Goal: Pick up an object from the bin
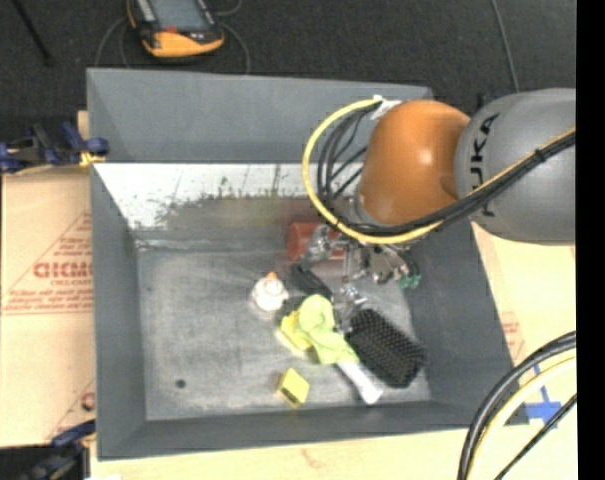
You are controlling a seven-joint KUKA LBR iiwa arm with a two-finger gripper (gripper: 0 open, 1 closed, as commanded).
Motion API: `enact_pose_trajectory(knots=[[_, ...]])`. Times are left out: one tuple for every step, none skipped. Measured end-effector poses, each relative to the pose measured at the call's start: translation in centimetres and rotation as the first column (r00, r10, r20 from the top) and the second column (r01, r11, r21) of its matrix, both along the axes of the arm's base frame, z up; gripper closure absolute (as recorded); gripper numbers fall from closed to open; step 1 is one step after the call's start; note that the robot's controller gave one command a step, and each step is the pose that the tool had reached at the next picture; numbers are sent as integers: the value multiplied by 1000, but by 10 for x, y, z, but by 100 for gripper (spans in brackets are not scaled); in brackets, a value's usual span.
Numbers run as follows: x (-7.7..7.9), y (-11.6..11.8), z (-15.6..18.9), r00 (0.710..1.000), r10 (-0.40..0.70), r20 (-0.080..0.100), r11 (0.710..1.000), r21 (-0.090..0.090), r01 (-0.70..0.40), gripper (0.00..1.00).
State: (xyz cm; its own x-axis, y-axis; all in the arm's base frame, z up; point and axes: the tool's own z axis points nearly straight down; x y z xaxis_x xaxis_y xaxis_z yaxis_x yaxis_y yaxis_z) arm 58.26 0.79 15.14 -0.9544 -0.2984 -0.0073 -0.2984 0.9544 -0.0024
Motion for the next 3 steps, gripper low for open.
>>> enact_pose_trajectory(knots=[[-12, -18, -47, 986, 167, -3, 986, -1, -167, 0], [-24, -46, -70, 997, 80, -4, 997, 3, -80, 0], [-23, -53, -74, 997, 76, -5, 997, 4, -76, 0]])
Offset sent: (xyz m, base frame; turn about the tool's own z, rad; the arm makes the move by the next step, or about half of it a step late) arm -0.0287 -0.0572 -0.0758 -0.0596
